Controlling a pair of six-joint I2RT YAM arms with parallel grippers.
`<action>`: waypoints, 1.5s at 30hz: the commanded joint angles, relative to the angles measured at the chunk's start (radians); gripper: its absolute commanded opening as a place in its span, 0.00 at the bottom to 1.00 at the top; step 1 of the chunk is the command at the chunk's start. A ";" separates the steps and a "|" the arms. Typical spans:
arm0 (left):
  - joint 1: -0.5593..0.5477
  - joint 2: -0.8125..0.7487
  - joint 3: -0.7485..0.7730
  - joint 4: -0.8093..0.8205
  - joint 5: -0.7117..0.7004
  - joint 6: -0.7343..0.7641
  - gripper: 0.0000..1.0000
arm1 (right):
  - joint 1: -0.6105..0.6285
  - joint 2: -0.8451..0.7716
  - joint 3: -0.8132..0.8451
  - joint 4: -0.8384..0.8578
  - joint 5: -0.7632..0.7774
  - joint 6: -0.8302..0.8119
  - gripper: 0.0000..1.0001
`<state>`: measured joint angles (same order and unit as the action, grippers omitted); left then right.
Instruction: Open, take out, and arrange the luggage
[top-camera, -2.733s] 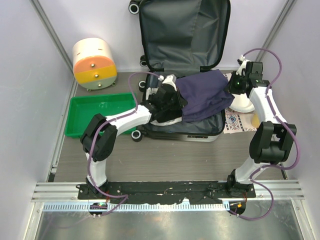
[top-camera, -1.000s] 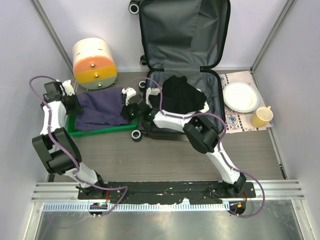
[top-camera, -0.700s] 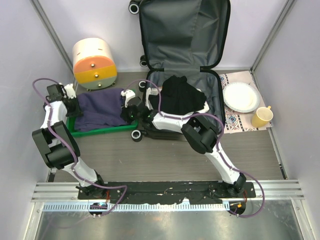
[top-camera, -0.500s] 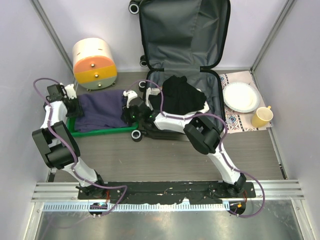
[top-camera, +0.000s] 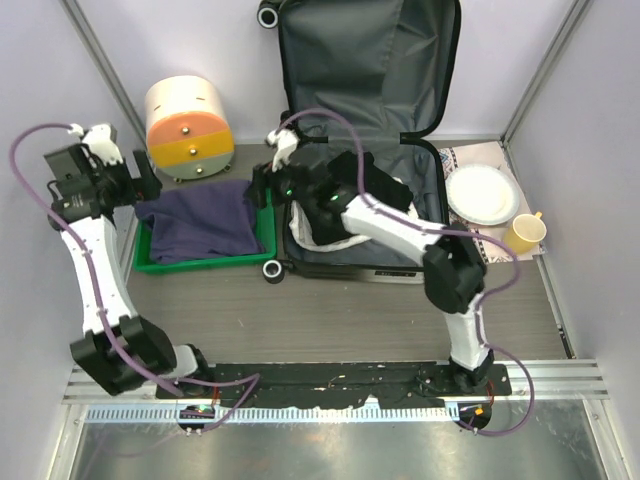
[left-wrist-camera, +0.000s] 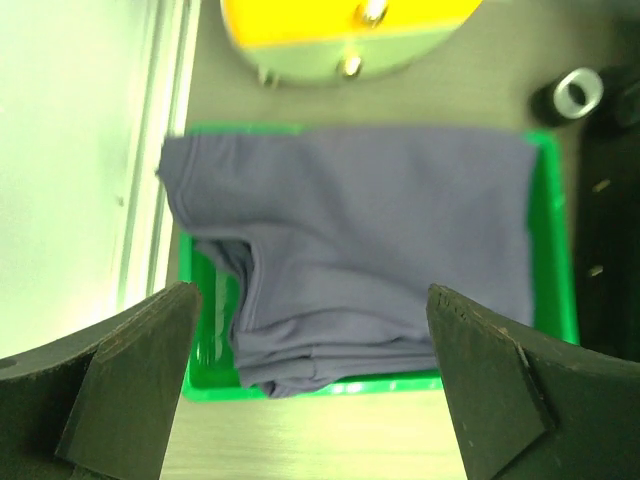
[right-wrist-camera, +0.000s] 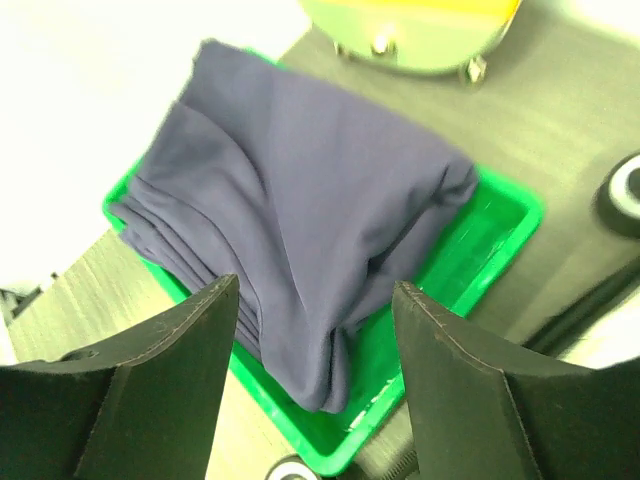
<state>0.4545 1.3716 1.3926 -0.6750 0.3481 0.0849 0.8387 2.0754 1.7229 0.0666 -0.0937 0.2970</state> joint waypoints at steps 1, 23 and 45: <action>0.007 -0.123 0.109 -0.070 0.156 -0.118 1.00 | -0.087 -0.251 0.015 -0.110 -0.119 -0.136 0.67; -0.433 -0.140 -0.099 0.060 0.100 -0.327 1.00 | -0.173 -0.440 -0.494 -0.315 -0.135 -0.647 0.57; -0.635 -0.006 -0.073 0.231 0.127 -0.437 0.99 | -0.321 -0.471 -0.375 -0.257 -0.170 -0.546 0.01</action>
<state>-0.1123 1.3193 1.2457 -0.5545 0.4561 -0.2668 0.6418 1.7412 1.2549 -0.2226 -0.1860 -0.3538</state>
